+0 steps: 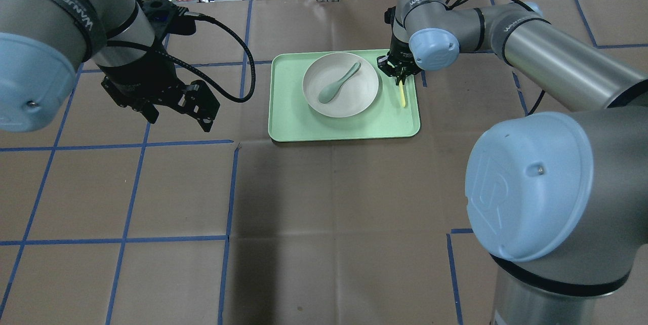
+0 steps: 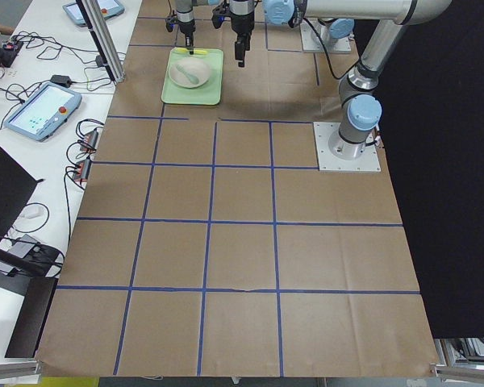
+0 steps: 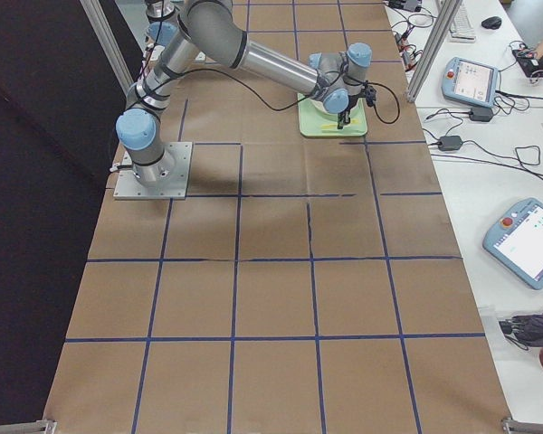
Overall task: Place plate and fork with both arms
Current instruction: 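Lower the fork onto the tray beside the plate and release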
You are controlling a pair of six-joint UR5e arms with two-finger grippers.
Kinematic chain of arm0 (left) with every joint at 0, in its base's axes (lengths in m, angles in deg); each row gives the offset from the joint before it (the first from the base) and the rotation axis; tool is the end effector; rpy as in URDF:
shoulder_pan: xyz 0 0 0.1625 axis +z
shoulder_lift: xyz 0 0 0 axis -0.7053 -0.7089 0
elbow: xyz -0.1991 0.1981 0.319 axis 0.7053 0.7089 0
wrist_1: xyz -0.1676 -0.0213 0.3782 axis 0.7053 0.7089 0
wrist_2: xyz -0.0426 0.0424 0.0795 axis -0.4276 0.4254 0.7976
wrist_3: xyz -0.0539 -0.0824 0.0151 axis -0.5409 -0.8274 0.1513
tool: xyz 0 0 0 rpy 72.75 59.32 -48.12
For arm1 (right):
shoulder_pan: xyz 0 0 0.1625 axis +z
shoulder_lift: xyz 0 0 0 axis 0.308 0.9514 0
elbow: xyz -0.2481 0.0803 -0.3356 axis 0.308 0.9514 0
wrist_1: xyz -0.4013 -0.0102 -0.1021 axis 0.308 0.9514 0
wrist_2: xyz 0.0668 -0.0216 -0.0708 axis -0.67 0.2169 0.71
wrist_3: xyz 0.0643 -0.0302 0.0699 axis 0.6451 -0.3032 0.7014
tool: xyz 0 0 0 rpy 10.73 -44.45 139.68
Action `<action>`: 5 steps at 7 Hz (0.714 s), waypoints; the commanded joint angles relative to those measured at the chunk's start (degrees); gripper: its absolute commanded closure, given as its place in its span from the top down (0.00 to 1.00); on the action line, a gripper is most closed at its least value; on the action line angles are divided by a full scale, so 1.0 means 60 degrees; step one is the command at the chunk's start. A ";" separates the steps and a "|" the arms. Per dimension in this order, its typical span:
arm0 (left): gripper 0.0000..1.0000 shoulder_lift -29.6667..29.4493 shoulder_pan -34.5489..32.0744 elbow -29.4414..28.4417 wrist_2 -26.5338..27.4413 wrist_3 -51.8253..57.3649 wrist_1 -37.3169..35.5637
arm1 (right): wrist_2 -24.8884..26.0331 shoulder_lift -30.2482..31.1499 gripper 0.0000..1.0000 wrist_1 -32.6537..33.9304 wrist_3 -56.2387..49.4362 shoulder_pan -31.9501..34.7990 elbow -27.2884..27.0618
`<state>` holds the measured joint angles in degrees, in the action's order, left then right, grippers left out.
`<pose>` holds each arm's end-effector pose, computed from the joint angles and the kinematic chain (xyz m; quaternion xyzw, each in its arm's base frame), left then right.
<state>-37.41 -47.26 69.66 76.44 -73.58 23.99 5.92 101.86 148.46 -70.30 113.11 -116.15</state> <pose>-0.1483 -0.4501 0.4684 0.1036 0.9940 0.0351 0.0061 0.1959 -0.7004 0.1936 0.0115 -0.9999 -0.0047 0.0071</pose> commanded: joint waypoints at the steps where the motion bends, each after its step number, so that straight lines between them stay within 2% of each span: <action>1: 0.99 0.0015 0.0000 0.0007 0.0000 0.0015 -0.0008 | 0.0047 0.0022 0.89 -0.0052 0.0000 -0.0026 0.0042; 3: 0.99 0.0015 0.0000 0.0007 0.0000 0.0015 0.0006 | 0.0018 0.0110 0.97 -0.0081 0.0000 -0.0056 0.0071; 5: 0.99 0.0015 0.0000 0.0007 0.0000 0.0015 0.0006 | -0.0026 0.0561 1.00 -0.0270 0.0000 -0.0100 0.0115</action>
<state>-37.32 -47.26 69.70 76.44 -73.49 23.99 5.87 103.53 147.66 -70.29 112.61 -115.64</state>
